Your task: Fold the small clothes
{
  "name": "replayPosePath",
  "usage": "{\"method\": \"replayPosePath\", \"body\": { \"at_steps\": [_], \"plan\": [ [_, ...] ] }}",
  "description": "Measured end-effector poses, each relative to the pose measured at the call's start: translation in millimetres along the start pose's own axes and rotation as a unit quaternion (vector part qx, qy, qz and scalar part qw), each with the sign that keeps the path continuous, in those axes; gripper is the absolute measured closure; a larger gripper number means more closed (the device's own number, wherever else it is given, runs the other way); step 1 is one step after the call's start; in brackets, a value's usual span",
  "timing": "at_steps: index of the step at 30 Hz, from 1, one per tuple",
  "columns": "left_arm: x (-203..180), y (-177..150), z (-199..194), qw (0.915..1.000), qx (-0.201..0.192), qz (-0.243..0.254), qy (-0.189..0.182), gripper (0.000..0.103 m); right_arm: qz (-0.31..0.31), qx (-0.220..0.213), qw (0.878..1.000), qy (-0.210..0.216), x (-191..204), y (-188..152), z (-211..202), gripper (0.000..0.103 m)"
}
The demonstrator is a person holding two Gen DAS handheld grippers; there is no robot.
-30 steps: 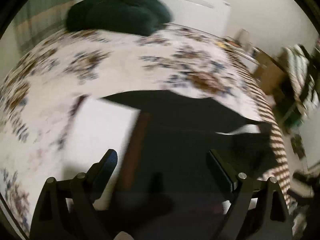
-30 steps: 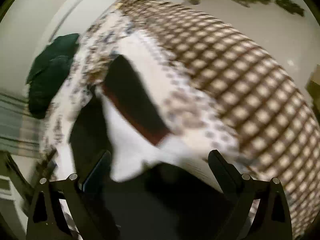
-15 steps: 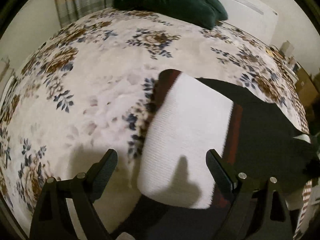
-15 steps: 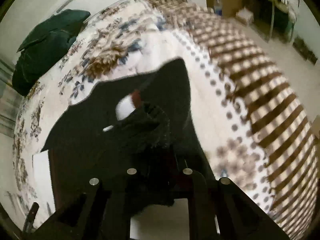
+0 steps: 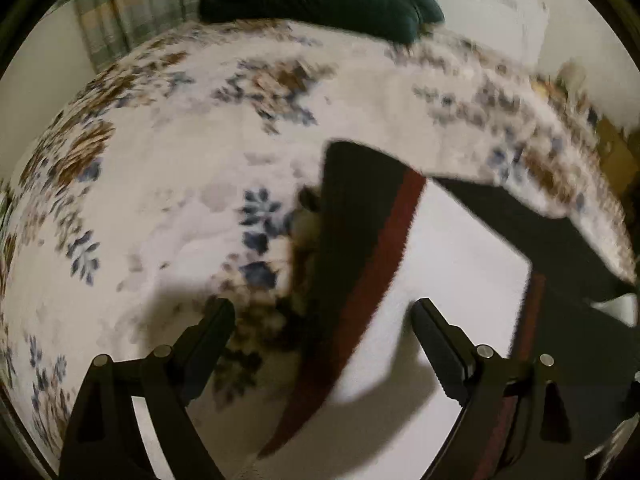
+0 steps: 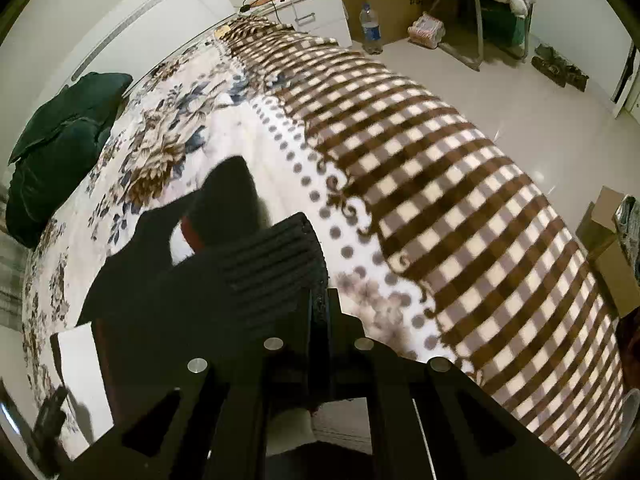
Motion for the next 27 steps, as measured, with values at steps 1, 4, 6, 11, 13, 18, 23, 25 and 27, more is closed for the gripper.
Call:
{"method": "replayPosePath", "body": {
  "at_steps": [1,4,6,11,13,18,23,25,27],
  "plan": [
    [-3,-1,12,0.9998,0.013,0.012,0.007,0.012,0.008,0.023,1.000,0.005,-5,-5,9,0.094],
    [-5,-4,25,0.9991,0.028,0.032,0.005,0.010,0.039,0.075,0.996,0.001,-29,-17,29,0.075],
    [-2,-5,6,0.9990,0.009,0.045,0.000,0.011,0.038,0.068,0.997,0.008,-34,-17,17,0.052],
    [16,-62,-62,0.9977,-0.002,0.040,-0.055,0.011,-0.001,0.054,0.997,0.050,-33,-41,-31,0.014],
    [24,-104,-83,0.9964,0.021,0.044,-0.070,0.011,-0.018,0.061,0.997,0.038,-45,-70,-51,0.014],
    [50,-213,-100,0.9905,0.099,0.068,-0.066,0.011,-0.007,0.108,0.994,0.001,-91,-159,-74,0.014],
    [90,-295,-89,0.9851,0.159,0.048,-0.046,0.011,0.028,0.166,0.986,-0.011,-145,-246,-81,0.014],
    [101,-312,-81,0.9838,0.169,0.038,-0.047,0.011,0.026,0.189,0.982,-0.015,-164,-277,-80,0.014],
    [108,-327,-73,0.9809,0.182,0.011,-0.066,0.011,0.026,0.204,0.979,-0.008,-175,-298,-78,0.014]
  ]
}}
Point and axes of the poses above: each gripper's, at about its wrist camera, not at the fingertips, and z roughly the way its jaws point, x to its left, y to its top, the point moved 9 cm from there along z, roughly the way its jaws point, and after that the axes turned 7 degrees about y, right-handed, at the moved point
